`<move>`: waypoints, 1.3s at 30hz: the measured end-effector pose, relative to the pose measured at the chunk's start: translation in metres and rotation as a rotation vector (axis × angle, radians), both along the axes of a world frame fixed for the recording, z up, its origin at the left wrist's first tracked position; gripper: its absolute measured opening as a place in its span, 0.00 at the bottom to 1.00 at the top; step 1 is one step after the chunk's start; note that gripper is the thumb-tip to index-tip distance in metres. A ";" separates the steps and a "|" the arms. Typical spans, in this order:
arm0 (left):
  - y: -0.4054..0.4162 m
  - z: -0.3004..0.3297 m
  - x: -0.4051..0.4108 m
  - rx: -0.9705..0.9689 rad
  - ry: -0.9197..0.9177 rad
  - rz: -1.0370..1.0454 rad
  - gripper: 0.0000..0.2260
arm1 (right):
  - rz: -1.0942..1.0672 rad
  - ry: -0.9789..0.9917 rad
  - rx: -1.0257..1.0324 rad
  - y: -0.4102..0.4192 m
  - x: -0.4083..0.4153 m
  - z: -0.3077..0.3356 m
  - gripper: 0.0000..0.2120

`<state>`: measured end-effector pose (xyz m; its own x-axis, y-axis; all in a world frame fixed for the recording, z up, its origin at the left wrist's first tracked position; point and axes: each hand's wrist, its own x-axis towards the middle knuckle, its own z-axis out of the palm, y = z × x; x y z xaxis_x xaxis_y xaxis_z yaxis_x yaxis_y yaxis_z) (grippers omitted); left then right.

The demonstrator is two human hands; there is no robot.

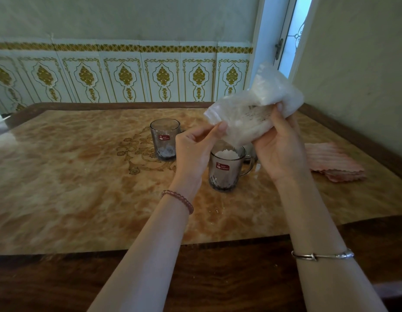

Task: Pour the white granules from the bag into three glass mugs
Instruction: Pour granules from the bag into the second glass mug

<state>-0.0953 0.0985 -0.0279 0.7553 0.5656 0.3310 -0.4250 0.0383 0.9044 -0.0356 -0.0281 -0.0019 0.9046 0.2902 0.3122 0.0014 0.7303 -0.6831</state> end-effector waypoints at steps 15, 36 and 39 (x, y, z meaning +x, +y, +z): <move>0.004 0.002 -0.001 -0.055 -0.004 0.009 0.07 | 0.020 -0.040 -0.024 -0.004 0.002 -0.001 0.24; 0.002 -0.001 0.001 0.219 0.003 0.101 0.14 | 0.006 -0.016 -0.041 -0.003 0.003 -0.003 0.23; -0.001 -0.002 0.002 0.244 0.015 0.086 0.12 | 0.008 -0.024 -0.037 -0.001 0.002 -0.002 0.23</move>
<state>-0.0938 0.0972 -0.0300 0.7135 0.5332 0.4545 -0.4035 -0.2176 0.8887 -0.0341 -0.0294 -0.0042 0.8947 0.3090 0.3226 0.0125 0.7046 -0.7095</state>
